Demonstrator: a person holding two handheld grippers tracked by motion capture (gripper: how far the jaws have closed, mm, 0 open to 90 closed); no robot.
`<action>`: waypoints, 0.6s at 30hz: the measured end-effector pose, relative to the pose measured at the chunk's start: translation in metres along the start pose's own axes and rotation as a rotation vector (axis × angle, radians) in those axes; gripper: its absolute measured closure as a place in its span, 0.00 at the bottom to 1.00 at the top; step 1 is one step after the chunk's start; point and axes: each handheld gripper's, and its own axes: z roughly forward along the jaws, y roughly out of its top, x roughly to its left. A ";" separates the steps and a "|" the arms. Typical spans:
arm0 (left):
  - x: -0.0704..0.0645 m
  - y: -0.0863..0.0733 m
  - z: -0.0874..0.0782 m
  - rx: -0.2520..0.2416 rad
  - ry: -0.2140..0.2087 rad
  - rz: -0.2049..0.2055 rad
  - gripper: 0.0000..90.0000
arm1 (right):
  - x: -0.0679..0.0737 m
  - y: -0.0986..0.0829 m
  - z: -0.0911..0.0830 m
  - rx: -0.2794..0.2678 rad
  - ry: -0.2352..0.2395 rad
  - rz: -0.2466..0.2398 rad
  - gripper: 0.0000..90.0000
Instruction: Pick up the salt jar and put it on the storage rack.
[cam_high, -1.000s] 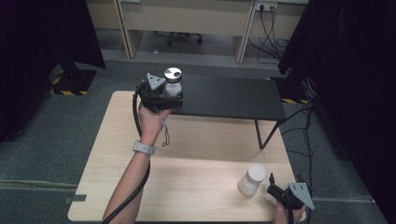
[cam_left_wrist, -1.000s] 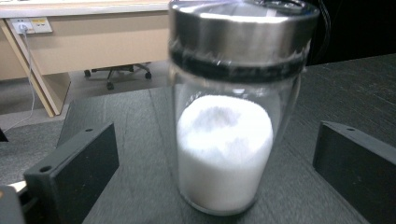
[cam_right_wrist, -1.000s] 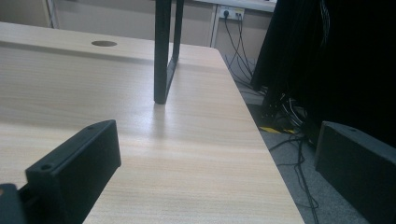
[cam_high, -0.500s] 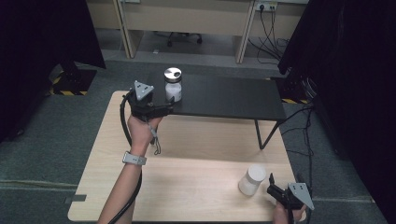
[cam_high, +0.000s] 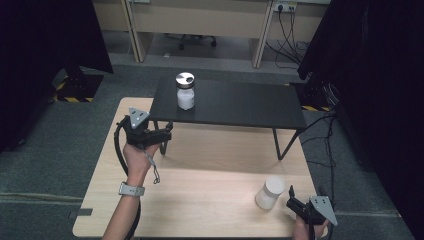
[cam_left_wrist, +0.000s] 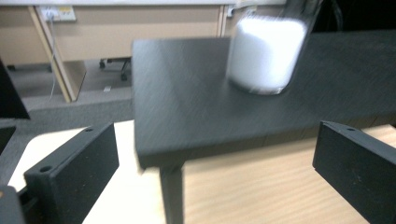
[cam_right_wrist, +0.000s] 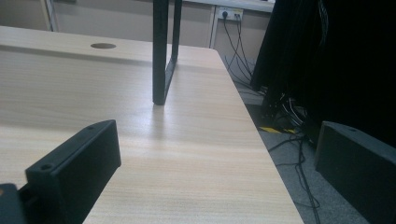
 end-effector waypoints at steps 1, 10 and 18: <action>0.002 -0.003 -0.002 0.003 0.004 -0.005 0.00 | 0.000 0.000 0.000 0.001 0.000 0.000 0.01; 0.016 -0.027 -0.014 0.034 0.011 -0.015 0.00 | -0.001 0.001 0.000 0.010 0.010 -0.015 0.01; 0.025 -0.049 -0.023 0.045 0.019 -0.031 0.00 | -0.001 0.002 0.001 0.014 0.009 -0.016 0.01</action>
